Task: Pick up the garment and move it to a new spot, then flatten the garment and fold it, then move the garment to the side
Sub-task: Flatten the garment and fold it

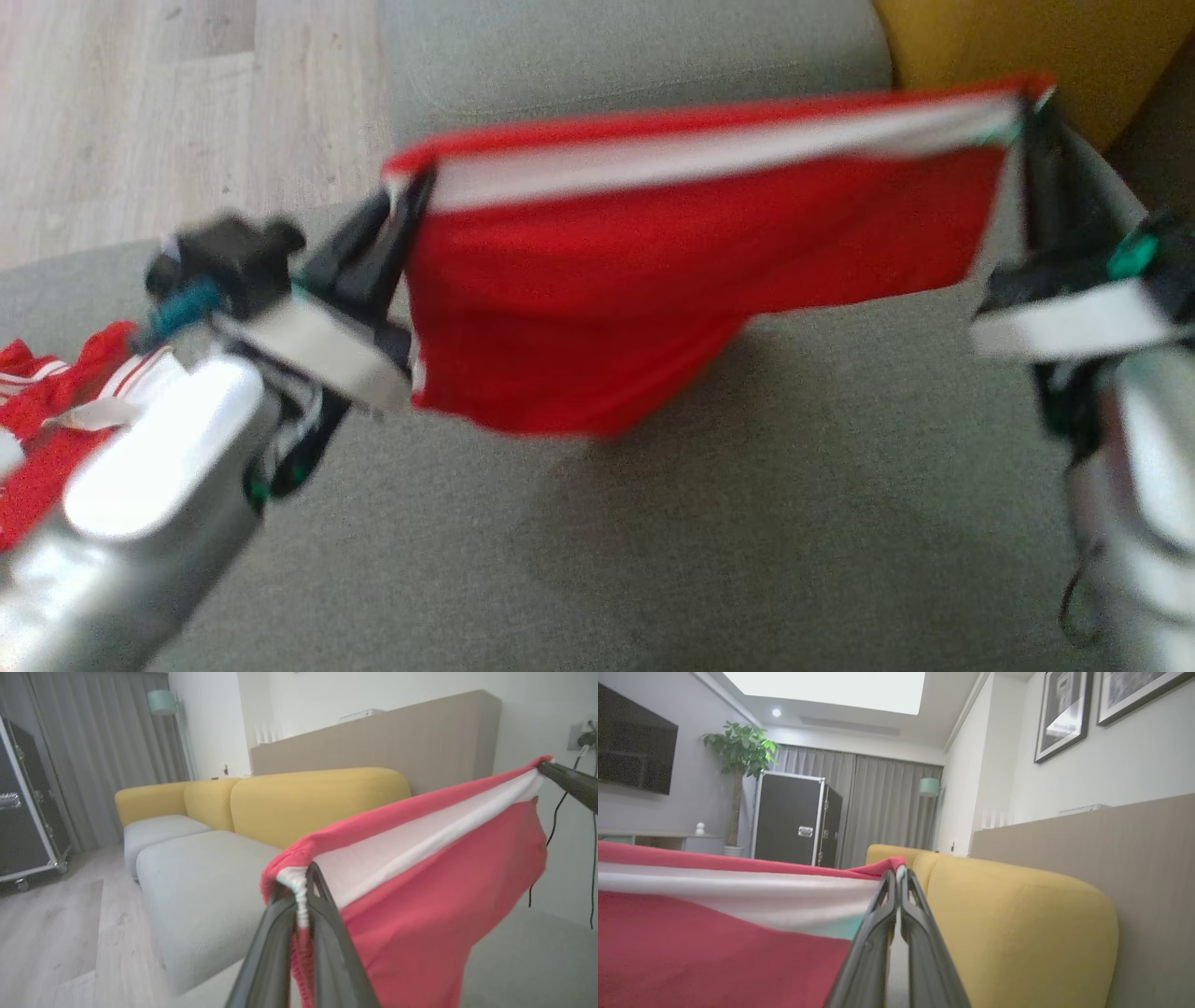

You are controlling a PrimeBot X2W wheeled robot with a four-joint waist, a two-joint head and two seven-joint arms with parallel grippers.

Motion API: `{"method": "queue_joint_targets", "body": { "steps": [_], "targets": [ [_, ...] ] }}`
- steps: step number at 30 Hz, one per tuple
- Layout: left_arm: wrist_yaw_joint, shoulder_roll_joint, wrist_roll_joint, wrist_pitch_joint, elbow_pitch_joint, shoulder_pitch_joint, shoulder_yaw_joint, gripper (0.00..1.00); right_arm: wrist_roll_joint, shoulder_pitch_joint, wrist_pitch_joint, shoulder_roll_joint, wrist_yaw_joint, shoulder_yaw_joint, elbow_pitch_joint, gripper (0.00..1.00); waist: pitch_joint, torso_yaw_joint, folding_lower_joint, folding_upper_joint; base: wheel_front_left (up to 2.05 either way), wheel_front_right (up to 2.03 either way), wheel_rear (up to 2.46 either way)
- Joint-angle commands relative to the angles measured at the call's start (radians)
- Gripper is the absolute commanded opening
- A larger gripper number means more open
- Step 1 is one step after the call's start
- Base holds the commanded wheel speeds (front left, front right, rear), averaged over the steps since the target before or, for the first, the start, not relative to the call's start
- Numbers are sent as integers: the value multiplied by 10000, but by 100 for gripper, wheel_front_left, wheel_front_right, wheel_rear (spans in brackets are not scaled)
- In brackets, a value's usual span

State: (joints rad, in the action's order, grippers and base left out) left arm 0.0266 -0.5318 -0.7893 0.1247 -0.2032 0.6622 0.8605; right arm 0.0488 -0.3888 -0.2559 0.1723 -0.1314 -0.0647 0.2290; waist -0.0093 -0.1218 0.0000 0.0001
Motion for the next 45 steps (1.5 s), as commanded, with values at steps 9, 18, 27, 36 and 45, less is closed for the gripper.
{"method": "queue_joint_targets", "body": {
  "steps": [9, 18, 27, 36, 45],
  "targets": [
    [-1112, 680, 576, -350, -1139, 4333, -596, 0, 1600, -4857, -59, 1783, 7, 82, 1949, 0, 1821, 300, 0, -1, 0, 0, 0],
    [-1406, 2059, 1954, 1356, -3148, 5828, -785, 0, 1669, -5665, -59, 2422, 7, 381, 1350, 0, 2922, 344, 0, -1, 0, 0, 0],
    [-1547, 2306, 3279, 1368, -1674, 1552, -1056, 0, 2572, -1718, -59, 2497, 7, 307, 807, 0, 2592, 400, 0, -1, 0, 0, 0],
    [-1522, 2374, 4003, 1369, -916, -3550, -1017, 0, 3063, 2630, 233, 2457, 7, 639, -286, 0, 1801, 247, 0, -1, 0, 0, 0],
    [-1532, 2706, 4280, 1370, 99, -5204, -1410, 0, 3078, 5075, 1613, 2375, 7, 1809, -2597, 0, 1456, 649, 0, -1, 0, 0, 0]
  ]
}}
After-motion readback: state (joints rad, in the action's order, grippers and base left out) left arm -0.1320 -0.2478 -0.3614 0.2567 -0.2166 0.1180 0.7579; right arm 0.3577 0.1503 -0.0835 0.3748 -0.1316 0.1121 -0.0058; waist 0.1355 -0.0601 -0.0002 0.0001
